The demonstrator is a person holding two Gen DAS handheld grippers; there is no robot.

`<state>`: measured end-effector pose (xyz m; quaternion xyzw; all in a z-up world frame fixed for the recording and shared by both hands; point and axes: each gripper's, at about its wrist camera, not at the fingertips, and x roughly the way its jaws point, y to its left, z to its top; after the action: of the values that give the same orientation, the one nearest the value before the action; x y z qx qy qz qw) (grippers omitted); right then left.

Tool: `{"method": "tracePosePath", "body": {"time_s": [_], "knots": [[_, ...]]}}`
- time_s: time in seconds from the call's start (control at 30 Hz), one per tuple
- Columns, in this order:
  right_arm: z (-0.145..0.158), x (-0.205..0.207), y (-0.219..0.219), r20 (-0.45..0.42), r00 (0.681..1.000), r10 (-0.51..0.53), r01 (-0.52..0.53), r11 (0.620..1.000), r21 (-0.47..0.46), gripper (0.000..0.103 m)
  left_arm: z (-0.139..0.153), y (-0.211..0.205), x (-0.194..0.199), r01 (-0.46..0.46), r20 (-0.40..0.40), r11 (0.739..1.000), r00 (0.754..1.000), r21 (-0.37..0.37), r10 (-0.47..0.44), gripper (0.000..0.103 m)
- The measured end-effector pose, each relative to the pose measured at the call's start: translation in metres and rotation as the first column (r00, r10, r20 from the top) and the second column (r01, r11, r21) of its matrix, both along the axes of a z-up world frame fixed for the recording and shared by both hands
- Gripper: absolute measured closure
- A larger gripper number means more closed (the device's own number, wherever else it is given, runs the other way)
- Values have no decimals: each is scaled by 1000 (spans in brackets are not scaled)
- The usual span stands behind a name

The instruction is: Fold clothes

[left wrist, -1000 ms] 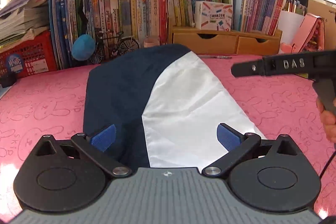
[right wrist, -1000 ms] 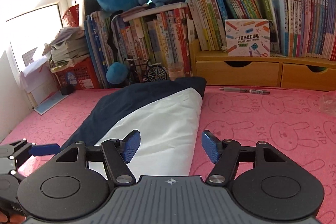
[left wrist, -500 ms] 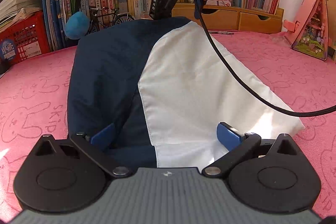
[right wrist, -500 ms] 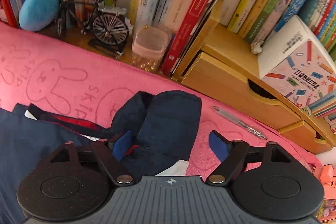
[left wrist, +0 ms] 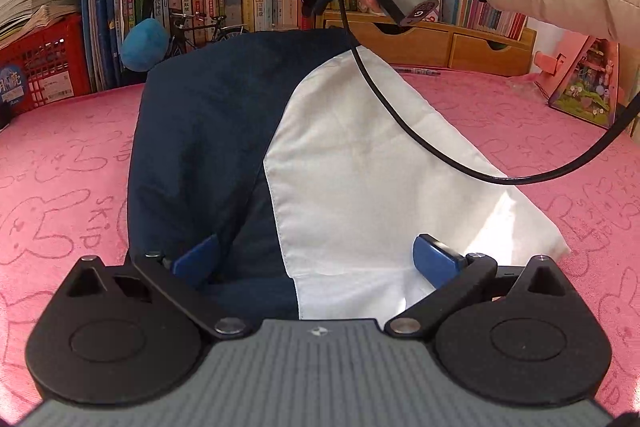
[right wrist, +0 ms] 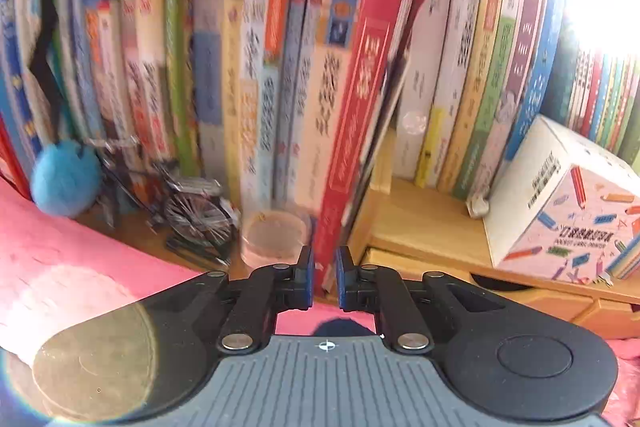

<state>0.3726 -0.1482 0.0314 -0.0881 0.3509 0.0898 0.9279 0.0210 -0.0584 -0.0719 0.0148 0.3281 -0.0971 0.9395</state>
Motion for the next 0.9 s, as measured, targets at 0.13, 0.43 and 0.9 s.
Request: {"method": "tracePosePath", "body": {"time_s": [0.13, 0.43, 0.9], "knots": [[23, -26, -22, -6, 998, 57, -55, 981, 189, 36, -2, 2, -2, 0, 0, 1000, 1000, 1, 0, 0], [-49, -111, 19, -65, 932, 357, -349, 931, 110, 61, 5, -1, 6, -5, -2, 1000, 1000, 25, 5, 0], [-10, -190, 56, -21, 769, 638, -636, 768, 73, 47, 26, 3, 20, -10, 5, 999, 1000, -44, 11, 0]]}}
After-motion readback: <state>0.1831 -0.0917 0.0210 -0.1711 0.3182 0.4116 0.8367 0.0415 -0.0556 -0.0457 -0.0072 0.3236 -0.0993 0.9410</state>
